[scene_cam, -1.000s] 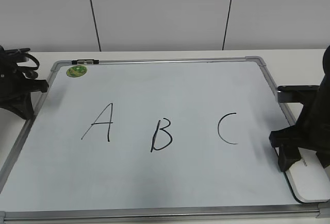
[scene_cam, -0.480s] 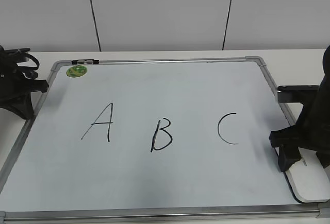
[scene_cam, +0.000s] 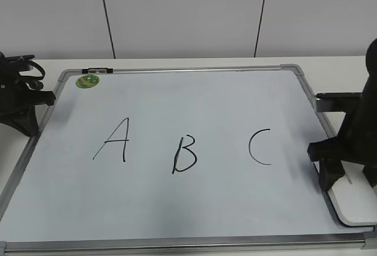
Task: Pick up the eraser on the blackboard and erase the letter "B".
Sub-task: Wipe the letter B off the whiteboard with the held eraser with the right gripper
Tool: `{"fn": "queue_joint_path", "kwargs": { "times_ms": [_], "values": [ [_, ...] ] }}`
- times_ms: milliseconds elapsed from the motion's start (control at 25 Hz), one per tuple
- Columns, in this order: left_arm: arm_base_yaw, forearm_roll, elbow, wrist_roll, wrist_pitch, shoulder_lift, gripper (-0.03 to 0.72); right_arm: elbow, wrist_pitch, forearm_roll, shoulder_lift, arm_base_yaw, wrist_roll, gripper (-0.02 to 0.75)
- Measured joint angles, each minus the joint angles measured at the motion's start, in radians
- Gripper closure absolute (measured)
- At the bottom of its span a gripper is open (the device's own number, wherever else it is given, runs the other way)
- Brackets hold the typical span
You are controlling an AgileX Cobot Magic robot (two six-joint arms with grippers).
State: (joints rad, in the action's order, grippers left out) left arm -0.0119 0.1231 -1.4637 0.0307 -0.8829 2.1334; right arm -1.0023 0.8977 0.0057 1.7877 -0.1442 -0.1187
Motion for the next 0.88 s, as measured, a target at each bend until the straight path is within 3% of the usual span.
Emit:
{"fn": "queue_joint_path", "kwargs": {
  "times_ms": [280,560,880],
  "values": [
    [0.000,0.000,0.000,0.000,0.000,0.000,0.675,-0.186,0.171,-0.006,0.003,-0.020,0.006,0.204],
    [0.000,0.000,0.000,0.000,0.000,0.000,0.675,-0.386,0.288,-0.006,0.121,-0.142,0.012,0.204],
    [0.000,0.002,0.000,0.000,0.000,0.000,0.675,-0.598,0.308,-0.006,0.261,-0.240,0.021,0.204]
  ]
}}
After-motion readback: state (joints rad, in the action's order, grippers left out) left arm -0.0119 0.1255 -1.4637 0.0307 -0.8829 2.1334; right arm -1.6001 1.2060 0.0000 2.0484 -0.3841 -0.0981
